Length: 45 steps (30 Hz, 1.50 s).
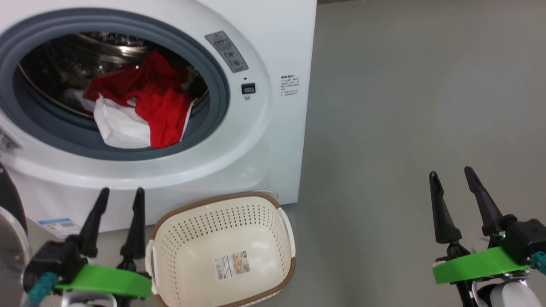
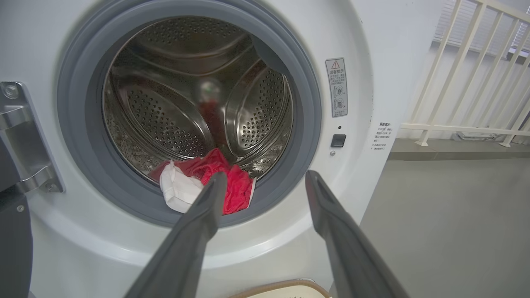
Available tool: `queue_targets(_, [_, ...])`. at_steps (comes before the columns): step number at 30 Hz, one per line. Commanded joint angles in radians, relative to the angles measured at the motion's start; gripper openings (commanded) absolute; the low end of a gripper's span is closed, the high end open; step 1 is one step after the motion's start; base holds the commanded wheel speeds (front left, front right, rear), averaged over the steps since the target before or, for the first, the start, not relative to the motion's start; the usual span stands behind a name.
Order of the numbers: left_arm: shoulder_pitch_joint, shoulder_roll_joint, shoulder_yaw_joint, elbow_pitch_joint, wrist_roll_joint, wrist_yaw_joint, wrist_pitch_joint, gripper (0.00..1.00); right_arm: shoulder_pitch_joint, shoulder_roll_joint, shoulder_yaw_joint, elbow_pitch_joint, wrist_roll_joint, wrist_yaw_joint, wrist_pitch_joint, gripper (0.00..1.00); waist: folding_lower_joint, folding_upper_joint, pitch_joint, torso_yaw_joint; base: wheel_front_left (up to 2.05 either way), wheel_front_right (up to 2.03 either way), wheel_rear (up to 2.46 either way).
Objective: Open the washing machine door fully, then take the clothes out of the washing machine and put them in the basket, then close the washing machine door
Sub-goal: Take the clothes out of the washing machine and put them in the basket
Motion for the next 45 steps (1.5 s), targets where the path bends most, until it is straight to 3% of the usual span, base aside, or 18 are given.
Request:
queue_targets(1, [-0.049, 0.025, 0.036, -0.016, 0.002, 0.001, -0.005, 1.0, -0.039, -0.013, 0.028, -0.028, -0.015, 0.006, -0.006, 1.0, 0.0, 0.0, 0.04, 0.007, 0.0, 0.0, 0.0])
queue_targets(22, [-0.475, 0.035, 0.151, 0.24, 0.075, 0.031, -0.005, 1.0, -0.16, -0.013, 0.039, -0.057, -0.021, 0.006, -0.006, 1.0, 0.0, 0.0, 0.29, -0.048, 0.0, 0.0, 0.0])
queue_targets(45, [-0.88, 0.195, 0.152, 0.628, 0.171, 0.119, 0.001, 1.0, -0.257, -0.013, 0.085, -0.054, 0.018, 0.006, -0.006, 1.0, 0.0, 0.0, 0.48, -0.12, 0.0, 0.0, 0.0])
